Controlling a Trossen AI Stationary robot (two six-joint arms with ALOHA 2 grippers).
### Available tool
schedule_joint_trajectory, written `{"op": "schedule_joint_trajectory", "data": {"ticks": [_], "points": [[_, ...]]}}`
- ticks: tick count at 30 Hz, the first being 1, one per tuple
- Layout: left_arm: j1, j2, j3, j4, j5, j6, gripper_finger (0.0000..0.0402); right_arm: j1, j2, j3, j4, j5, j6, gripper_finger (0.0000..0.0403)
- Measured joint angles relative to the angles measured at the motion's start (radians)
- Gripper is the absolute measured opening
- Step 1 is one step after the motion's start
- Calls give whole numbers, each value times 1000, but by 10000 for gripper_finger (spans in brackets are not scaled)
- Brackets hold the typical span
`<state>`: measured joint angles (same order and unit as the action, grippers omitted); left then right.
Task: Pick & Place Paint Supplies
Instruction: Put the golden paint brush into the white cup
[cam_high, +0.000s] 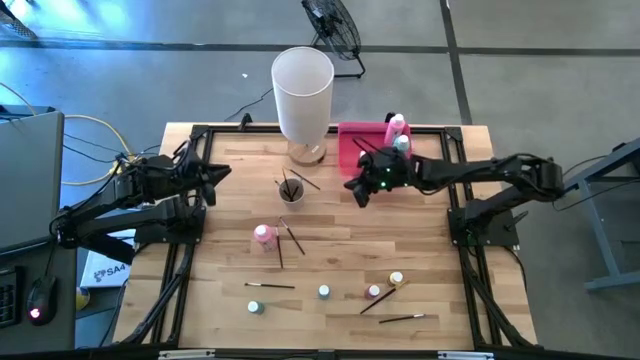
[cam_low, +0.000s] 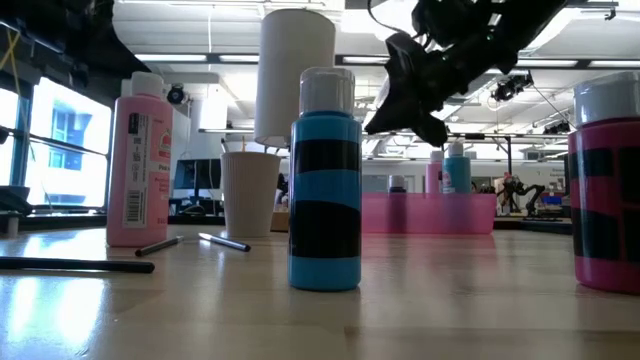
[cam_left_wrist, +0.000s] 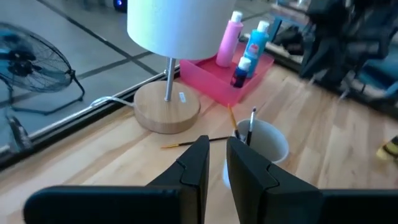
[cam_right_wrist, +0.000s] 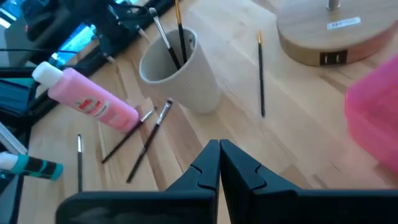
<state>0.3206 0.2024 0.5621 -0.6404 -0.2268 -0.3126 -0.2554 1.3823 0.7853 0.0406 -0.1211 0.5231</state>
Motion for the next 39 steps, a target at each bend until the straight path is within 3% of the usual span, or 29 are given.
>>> {"op": "schedule_joint_trajectory", "data": {"ticks": [3,8,13,24,33,39], "points": [[0,9,0,28,4,-77,54,7,8,-3,17,38,-56,4],[0,28,0,28,-24,-64,54,20,51,0,128,61,-130,4],[0,39,0,28,-99,-60,54,27,159,-1,198,39,-124,4],[0,39,0,40,-64,-54,54,58,294,0,397,40,-82,4],[0,39,0,39,-63,-29,54,99,374,38,412,40,-81,4],[0,39,0,39,-60,-28,54,113,379,42,413,114,-82,4]]}}
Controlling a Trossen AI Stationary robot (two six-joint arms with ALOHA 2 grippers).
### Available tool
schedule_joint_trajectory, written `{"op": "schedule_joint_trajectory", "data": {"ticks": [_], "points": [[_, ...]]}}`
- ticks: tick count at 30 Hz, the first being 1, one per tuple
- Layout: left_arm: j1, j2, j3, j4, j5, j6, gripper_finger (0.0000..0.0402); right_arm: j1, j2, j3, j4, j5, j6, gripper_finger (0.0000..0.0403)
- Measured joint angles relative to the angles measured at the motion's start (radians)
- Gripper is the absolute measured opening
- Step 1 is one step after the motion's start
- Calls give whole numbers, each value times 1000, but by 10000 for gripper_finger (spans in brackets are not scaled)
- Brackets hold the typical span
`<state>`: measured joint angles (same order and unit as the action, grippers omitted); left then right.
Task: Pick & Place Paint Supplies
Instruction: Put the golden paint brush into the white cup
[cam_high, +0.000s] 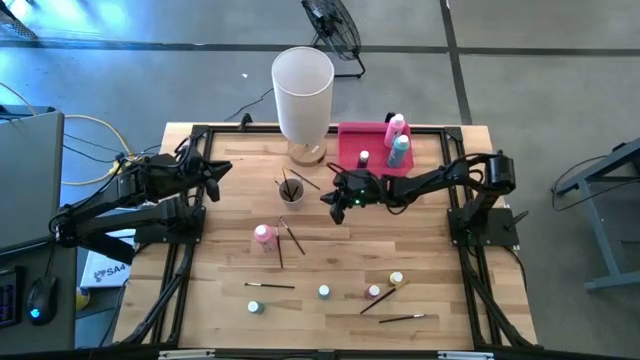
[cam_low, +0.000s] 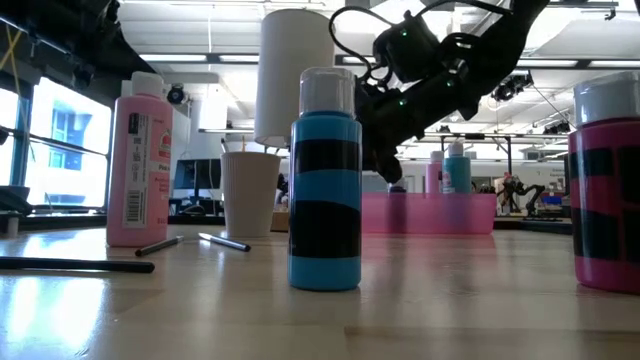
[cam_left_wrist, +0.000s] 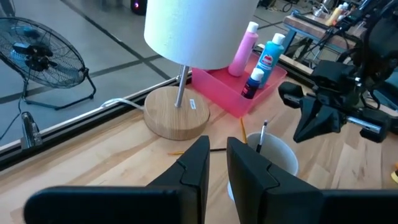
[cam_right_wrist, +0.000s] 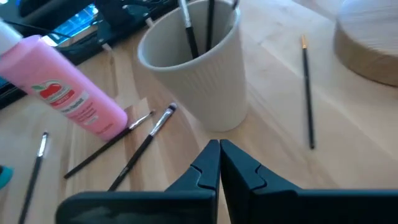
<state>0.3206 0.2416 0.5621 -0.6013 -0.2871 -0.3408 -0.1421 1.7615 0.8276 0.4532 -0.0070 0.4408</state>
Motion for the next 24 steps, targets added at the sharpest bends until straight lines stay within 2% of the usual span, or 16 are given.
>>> {"op": "schedule_joint_trajectory", "data": {"ticks": [4,12,24], "points": [[0,0,0,0,5,0,54,-3,0,0,0,4,0,4],[0,26,0,16,128,-34,54,-2,0,0,1,5,25,4],[0,214,0,149,140,-5,54,-2,-1,0,9,5,26,4]]}}
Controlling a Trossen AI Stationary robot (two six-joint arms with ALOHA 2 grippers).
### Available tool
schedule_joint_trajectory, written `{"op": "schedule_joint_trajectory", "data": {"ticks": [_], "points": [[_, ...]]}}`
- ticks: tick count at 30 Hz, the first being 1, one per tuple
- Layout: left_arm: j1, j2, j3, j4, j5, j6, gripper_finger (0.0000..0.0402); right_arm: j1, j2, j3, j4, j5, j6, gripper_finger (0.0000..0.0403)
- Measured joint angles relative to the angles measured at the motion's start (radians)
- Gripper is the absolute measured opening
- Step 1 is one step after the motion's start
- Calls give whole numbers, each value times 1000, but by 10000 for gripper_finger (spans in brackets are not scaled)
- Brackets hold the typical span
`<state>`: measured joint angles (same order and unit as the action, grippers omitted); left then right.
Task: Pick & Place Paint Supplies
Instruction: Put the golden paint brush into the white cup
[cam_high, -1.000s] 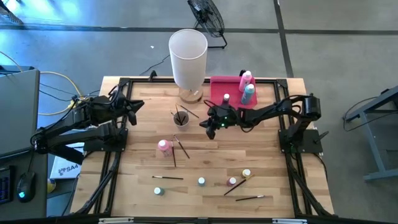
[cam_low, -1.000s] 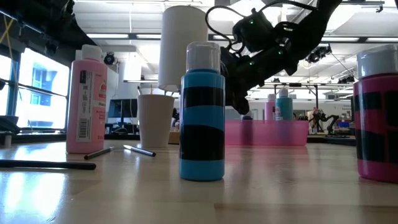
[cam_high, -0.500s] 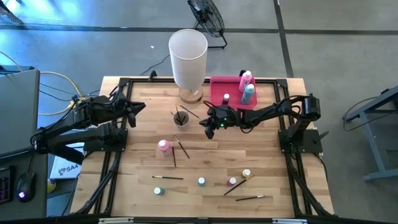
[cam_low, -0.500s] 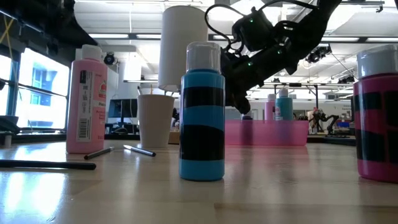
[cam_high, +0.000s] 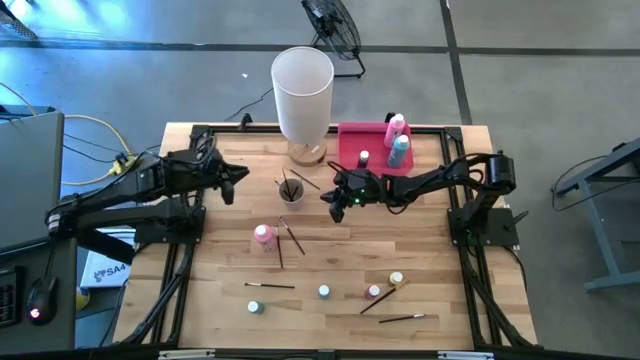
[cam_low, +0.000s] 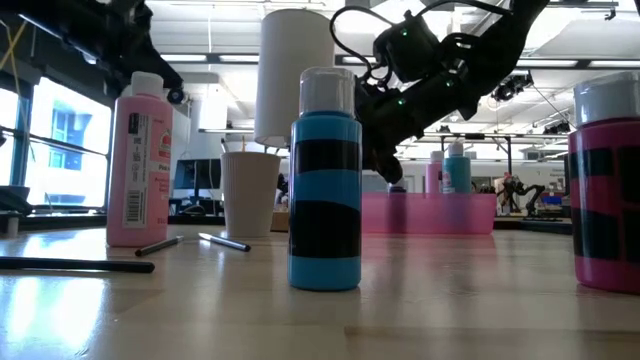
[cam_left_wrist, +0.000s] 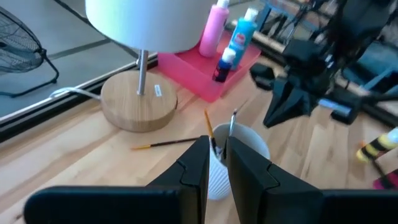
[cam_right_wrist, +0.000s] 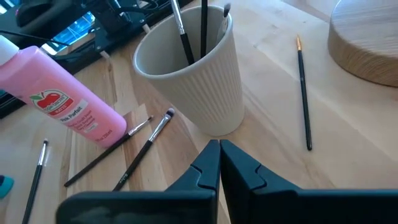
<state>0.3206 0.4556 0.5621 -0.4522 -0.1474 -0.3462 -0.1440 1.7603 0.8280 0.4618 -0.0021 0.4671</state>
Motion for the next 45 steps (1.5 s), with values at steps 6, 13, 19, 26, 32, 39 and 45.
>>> {"op": "schedule_joint_trajectory", "data": {"ticks": [6,13,19,26,32,39,45], "points": [[0,62,0,10,-1,10,54,0,0,0,0,-20,-4,3],[0,104,0,27,-19,4,54,0,0,0,-1,32,-41,3],[0,112,0,69,-20,36,54,-4,0,0,-1,108,-48,3],[0,112,0,69,-20,36,54,8,0,0,-12,142,5,2],[0,112,0,69,-21,63,54,33,13,108,-209,200,-20,2],[0,112,0,71,-21,80,54,31,120,264,-321,161,-98,2],[0,109,0,117,-19,100,54,23,156,282,-356,118,-87,2]]}}
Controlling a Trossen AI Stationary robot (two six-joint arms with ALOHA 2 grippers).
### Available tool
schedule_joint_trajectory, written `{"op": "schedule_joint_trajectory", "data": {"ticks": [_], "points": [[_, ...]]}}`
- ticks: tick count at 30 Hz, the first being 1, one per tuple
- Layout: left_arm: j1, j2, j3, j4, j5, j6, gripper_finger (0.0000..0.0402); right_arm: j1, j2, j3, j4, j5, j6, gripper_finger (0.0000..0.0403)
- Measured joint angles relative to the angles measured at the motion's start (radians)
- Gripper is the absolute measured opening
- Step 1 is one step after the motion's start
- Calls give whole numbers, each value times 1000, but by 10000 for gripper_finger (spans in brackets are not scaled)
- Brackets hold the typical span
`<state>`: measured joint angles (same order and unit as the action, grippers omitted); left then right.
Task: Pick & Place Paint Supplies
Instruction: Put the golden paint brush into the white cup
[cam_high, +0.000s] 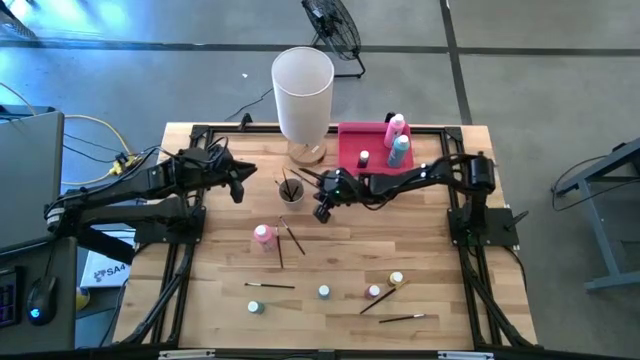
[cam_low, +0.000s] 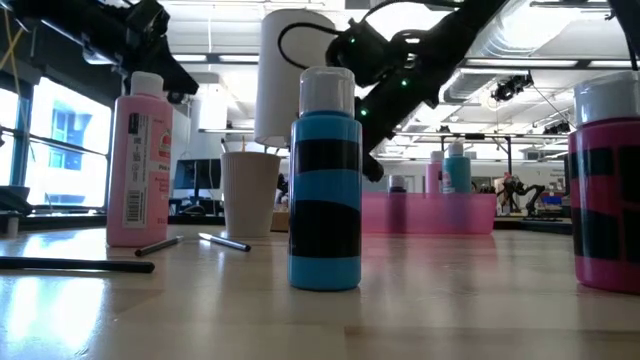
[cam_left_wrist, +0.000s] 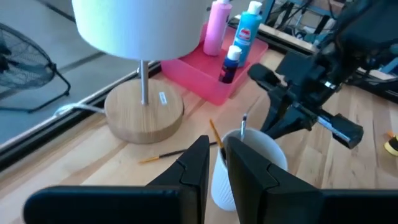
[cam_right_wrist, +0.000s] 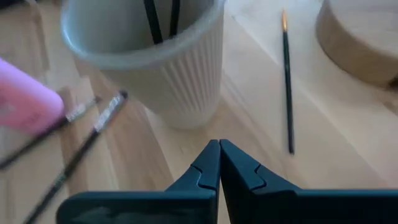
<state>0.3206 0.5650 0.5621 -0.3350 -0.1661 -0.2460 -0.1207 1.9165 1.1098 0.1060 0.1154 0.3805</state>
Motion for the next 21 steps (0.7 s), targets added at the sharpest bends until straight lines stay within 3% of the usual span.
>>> {"op": "schedule_joint_trajectory", "data": {"ticks": [21], "points": [[0,1,0,49,59,14,54,9,41,-1,13,-42,81,2]]}}
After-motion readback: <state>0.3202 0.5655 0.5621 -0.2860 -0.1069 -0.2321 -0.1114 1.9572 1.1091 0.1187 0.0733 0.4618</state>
